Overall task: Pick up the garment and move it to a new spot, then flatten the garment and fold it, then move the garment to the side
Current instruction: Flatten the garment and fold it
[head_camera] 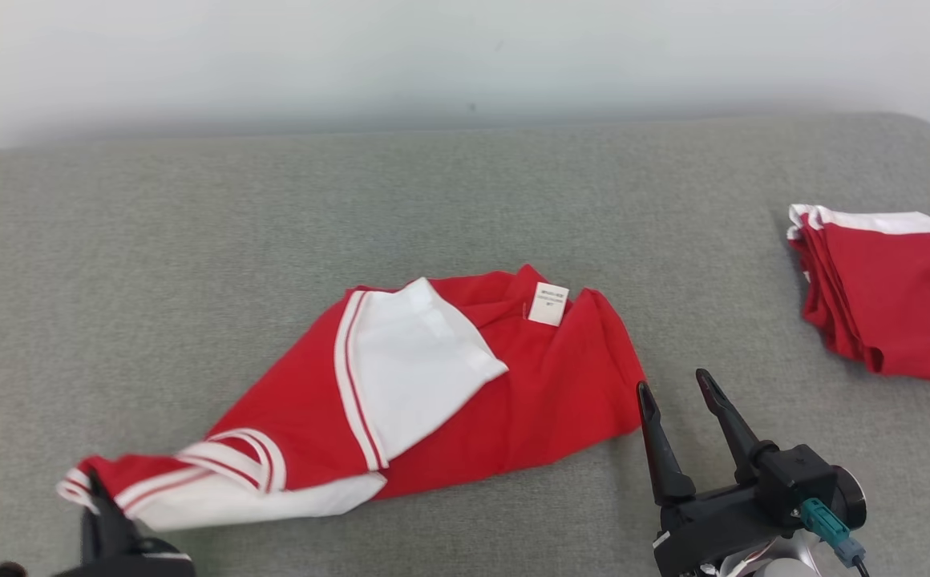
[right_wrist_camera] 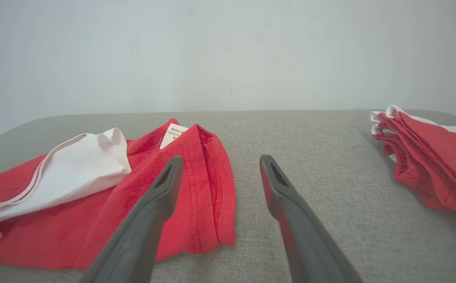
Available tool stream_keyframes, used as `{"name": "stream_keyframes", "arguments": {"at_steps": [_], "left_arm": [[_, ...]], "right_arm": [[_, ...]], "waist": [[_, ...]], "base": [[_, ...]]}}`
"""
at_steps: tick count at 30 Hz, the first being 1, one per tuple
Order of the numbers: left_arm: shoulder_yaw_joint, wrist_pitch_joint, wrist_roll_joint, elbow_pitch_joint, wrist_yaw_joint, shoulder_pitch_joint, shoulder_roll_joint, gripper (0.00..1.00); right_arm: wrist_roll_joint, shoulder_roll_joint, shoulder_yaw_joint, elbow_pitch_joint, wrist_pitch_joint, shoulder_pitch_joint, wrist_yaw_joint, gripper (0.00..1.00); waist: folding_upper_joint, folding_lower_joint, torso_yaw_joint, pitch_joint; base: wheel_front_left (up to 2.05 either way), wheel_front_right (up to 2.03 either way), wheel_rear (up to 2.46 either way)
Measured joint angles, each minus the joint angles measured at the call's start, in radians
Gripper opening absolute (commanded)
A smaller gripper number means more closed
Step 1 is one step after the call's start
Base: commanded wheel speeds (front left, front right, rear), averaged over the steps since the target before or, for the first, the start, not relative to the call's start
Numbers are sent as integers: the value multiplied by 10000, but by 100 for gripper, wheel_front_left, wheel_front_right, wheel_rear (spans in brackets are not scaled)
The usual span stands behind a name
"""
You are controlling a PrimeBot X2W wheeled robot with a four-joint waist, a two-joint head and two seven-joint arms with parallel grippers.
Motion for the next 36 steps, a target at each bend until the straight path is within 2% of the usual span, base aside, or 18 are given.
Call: {"name": "stream_keyframes", "arguments": {"at_steps": [1,5,8,9,12,13,15,17,19,23,28,36], "left_arm": [[-54,0,-81,217,-40,26,-38,100],[-255,0,-288,838,69,118,-71,100],[102,0,15,915,56,117,-65,100],[209,0,259,892,29,118,-42,100],[263,0,1956,291,472,188,255,100],[263,0,1956,291,472,188,255,100],[50,0,2976,-238,514,279,560,100],[-1014,65,3634,-648,-255,328,821,100],[-2266,738,4268,-834,-1055,306,1101,100],[-3766,2017,5340,-1035,-1680,-93,1674,100],[-4778,2993,6159,-550,-2006,-757,1971,100],[-5469,3438,6803,585,-2127,-1615,2048,100]], "right_arm": [[0,0,23,-4,4,-1,2,100],[0,0,23,-19,35,2,2,100],[-2,0,-13,-73,40,13,2,100],[-2,0,-46,-75,48,17,2,100],[-2,0,-102,-98,48,31,2,100],[-2,0,-102,-98,48,31,2,100],[-2,-2,-113,-107,48,39,2,100],[6,2,-105,-104,48,41,2,100],[35,6,-92,-100,46,41,2,100],[96,0,-81,-92,44,24,2,100],[174,-4,-77,-86,35,-12,0,100],[303,0,-17,-15,21,-95,0,100]], "waist": [[0,0,64,-31],[0,0,202,-142],[0,0,210,-125],[1,1,200,-112],[2,1,165,-96],[2,1,165,-96],[1,0,135,-84],[2,1,101,-72],[2,1,75,-62],[2,1,8,-14],[2,2,-116,100],[2,2,-496,232]], "base": [[0,0,0],[0,0,0],[0,0,0],[0,0,0],[0,0,0],[0,0,0],[0,0,0],[0,0,0],[0,0,0],[0,0,0],[0,0,0],[0,0,0]]}}
